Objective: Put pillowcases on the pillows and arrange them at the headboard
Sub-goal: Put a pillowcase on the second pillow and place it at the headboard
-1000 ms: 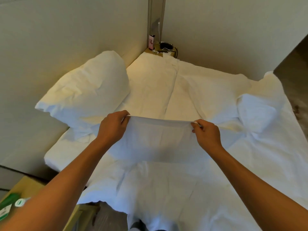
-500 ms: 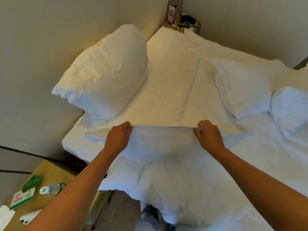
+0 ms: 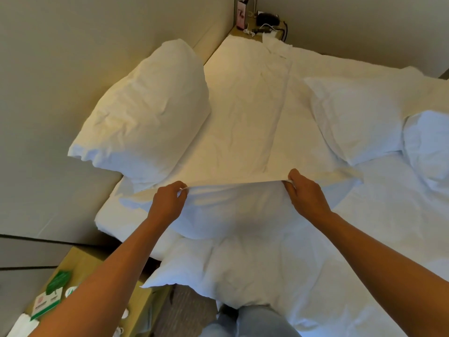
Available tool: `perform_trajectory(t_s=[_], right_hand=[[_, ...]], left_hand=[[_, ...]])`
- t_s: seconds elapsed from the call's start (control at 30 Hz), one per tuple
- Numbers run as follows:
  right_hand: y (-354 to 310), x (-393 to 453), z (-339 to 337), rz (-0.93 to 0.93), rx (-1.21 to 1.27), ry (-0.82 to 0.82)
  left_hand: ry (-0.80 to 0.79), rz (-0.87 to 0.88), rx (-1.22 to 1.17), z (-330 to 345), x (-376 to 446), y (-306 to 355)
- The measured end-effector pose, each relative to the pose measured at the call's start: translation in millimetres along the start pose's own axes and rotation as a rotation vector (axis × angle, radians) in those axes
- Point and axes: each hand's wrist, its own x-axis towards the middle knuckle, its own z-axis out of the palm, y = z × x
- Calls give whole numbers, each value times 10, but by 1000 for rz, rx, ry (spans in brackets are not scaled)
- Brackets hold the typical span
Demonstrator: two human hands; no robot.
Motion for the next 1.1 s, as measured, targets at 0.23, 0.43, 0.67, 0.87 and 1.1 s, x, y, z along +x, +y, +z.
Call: perform_trajectory(t_s=[0.23, 0.43, 0.67, 0.87, 1.1], right_hand=[[202, 334, 66, 30, 23, 3], [353, 566, 195, -45, -51, 11], [201, 599, 207, 12, 22, 78], [22, 795, 10, 13, 47, 78], [-455, 1530, -303, -35, 72, 130]], left_hand=[[-44, -57, 137, -12, 143, 138], [-32, -94, 173, 38, 156, 259], [23, -120, 167, -61, 263, 283], [87, -108, 113, -216, 474, 286], [209, -93, -26, -643, 717, 308]])
